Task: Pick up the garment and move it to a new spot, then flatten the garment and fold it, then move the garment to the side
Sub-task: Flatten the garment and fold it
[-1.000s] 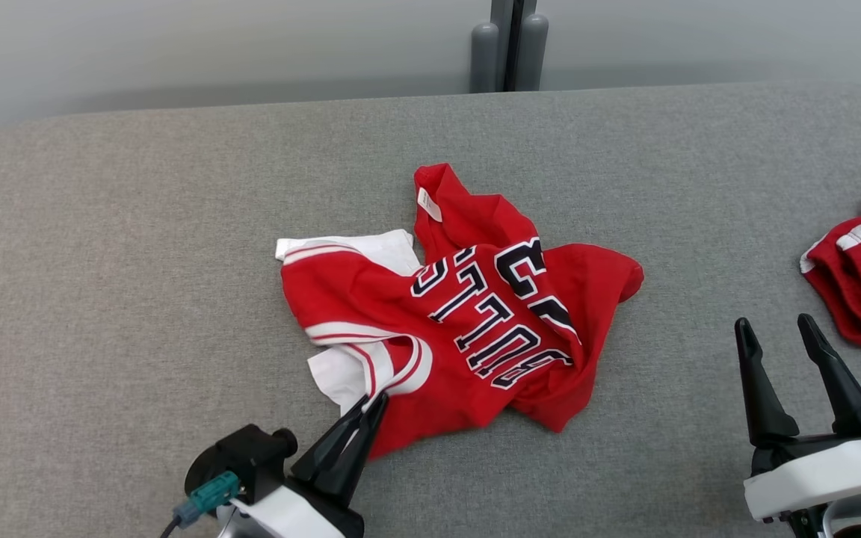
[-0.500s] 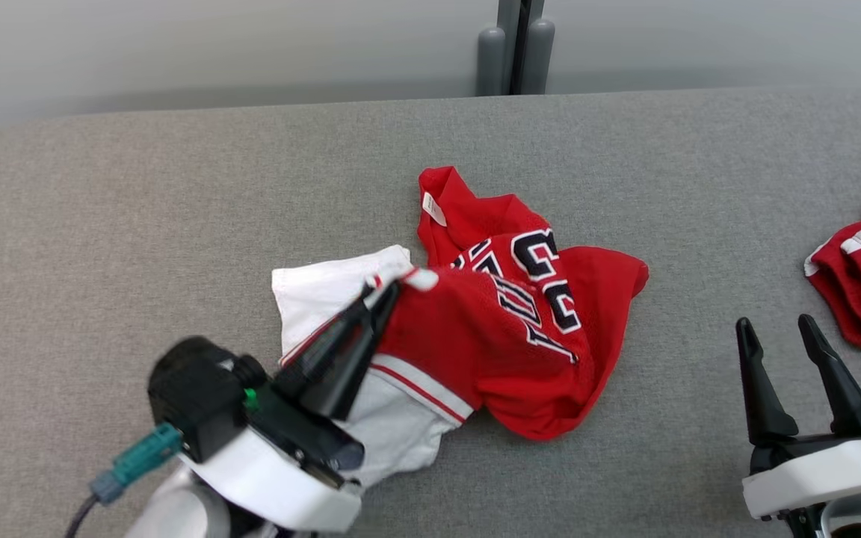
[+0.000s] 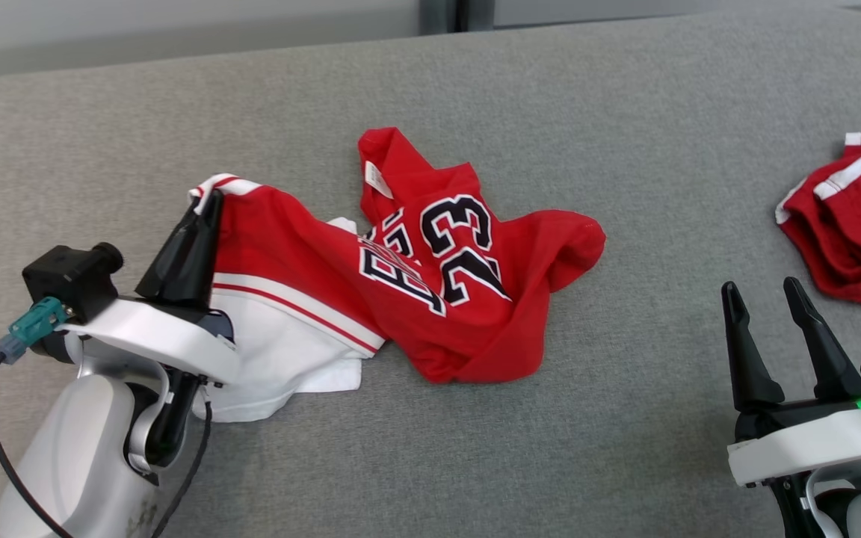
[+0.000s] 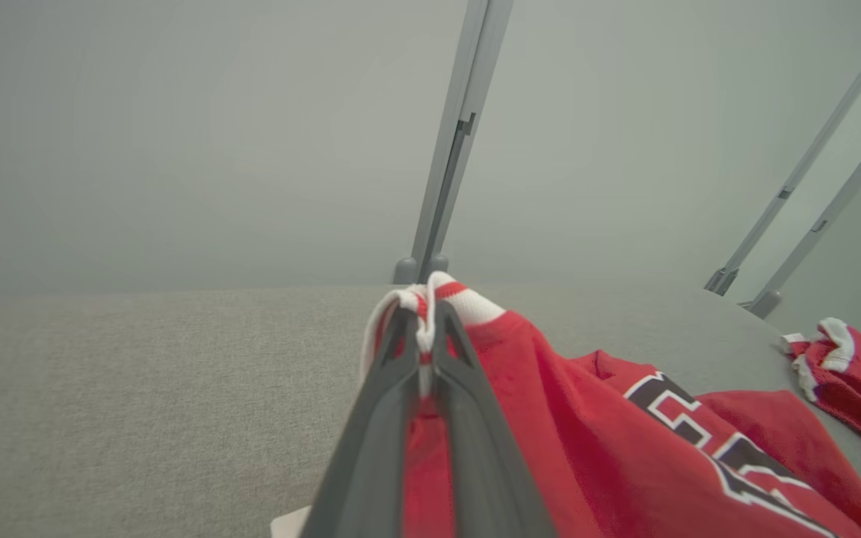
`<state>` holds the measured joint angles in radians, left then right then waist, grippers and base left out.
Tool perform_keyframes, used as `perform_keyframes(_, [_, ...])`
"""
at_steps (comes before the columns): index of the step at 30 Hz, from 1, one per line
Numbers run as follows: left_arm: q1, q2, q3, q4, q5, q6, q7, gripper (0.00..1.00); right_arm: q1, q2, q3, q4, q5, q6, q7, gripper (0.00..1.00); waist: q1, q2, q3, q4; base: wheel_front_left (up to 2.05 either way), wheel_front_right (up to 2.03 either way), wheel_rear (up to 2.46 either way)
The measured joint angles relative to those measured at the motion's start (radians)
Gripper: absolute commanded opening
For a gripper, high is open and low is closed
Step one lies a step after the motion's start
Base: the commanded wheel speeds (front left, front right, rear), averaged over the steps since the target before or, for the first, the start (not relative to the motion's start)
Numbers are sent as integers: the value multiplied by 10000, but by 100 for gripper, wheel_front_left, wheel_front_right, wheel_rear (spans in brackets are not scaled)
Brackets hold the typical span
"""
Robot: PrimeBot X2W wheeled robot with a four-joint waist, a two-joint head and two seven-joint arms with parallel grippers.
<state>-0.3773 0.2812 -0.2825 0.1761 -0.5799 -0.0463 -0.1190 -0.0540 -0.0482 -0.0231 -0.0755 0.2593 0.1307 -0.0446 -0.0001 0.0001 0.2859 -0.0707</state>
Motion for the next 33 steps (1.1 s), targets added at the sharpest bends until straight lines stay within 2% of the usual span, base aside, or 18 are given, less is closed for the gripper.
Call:
perform_keyframes(6, [-954, -104, 38, 2307, -180, -408, -591, 0, -179, 2, 12, 121, 0, 0, -104, 100, 0, 0, 447, -366, 0, 0, 0])
perform_keyframes(7, [-1079, -119, 23, 2614, -188, -420, -644, 5, -191, 0, 13, 142, 2, 0, -107, 100, 0, 0, 487, -403, 0, 0, 0])
perform_keyframes(8, [-1174, -121, -21, 2892, -157, -424, -706, 40, -190, 2, 8, 173, 2, 0, -125, 100, 0, -1, 513, -431, 0, 0, 0])
perform_keyframes(9, [-1238, -128, -36, 3097, -90, -426, -823, 92, -190, 0, 8, 194, 4, 0, -150, 100, 1, 0, 517, -446, 0, 0, 0])
perform_keyframes(10, [-1262, -146, -77, 3252, -36, -462, -905, 100, -190, 2, 8, 209, 19, 0, -155, 100, 1, 0, 499, -445, 0, 0, 0])
perform_keyframes(17, [-1110, -242, -100, 3206, 713, -86, -1365, 100, -188, 0, -40, 213, -12, 0, -155, 100, 0, 0, 274, -222, 0, 0, 0])
perform_keyframes(25, [517, -238, 838, 888, 1538, 579, -1409, 100, -174, 4, -146, -42, -286, 0, 190, 100, 0, 0, -147, 375, 0, 0, 0])
perform_keyframes(33, [1984, -75, 1312, -495, 1833, 665, -1411, 100, 40, 4, -150, -157, -439, 0, 552, 100, 0, 0, -718, 849, 0, 0, 0])
